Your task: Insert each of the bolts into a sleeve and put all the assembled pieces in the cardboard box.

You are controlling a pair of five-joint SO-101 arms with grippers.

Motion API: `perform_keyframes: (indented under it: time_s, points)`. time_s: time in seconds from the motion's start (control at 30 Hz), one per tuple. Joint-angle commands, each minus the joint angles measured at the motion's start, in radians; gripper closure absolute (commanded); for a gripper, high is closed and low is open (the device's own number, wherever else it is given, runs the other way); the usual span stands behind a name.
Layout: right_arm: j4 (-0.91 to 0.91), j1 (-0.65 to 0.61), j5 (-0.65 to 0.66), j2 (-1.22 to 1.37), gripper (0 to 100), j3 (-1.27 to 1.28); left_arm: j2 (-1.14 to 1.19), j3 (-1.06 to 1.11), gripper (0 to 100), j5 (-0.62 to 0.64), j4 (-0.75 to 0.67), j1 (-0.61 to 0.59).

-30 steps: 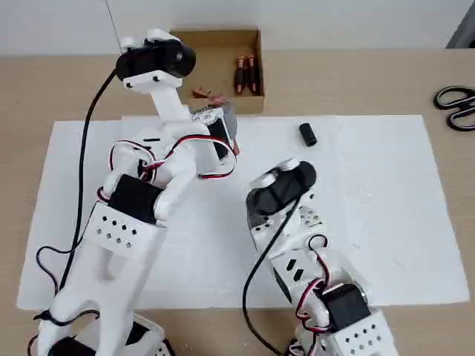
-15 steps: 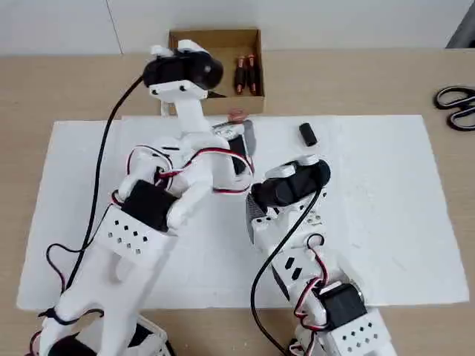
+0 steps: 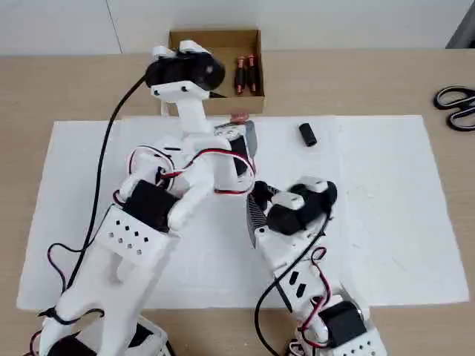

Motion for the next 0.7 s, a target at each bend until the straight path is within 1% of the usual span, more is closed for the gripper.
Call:
perform_keyframes:
  time_s: [0.0, 0.23, 0.4, 0.53, 0.67]
  points:
    - [-0.019, -0.007, 0.014, -0.028, 99.5, 0.002, -0.028, 0.01, 99, 0.008, -0.006, 0.037]
    - [-0.019, -0.007, 0.014, -0.025, 99.5, 0.0, -0.035, 0.093, 99, 0.003, -0.087, 0.064]
    - [-0.019, -0.007, 0.014, -0.025, 99.5, 0.0, -0.035, 0.097, 99, 0.003, -0.084, 0.061]
    - [-0.021, -0.007, 0.014, -0.025, 99.5, 0.002, -0.035, 0.091, 99, 0.002, -0.028, 0.064]
    - [-0.021, -0.005, 0.014, -0.025, 99.5, 0.002, -0.037, 0.09, 99, 0.0, -0.005, 0.064]
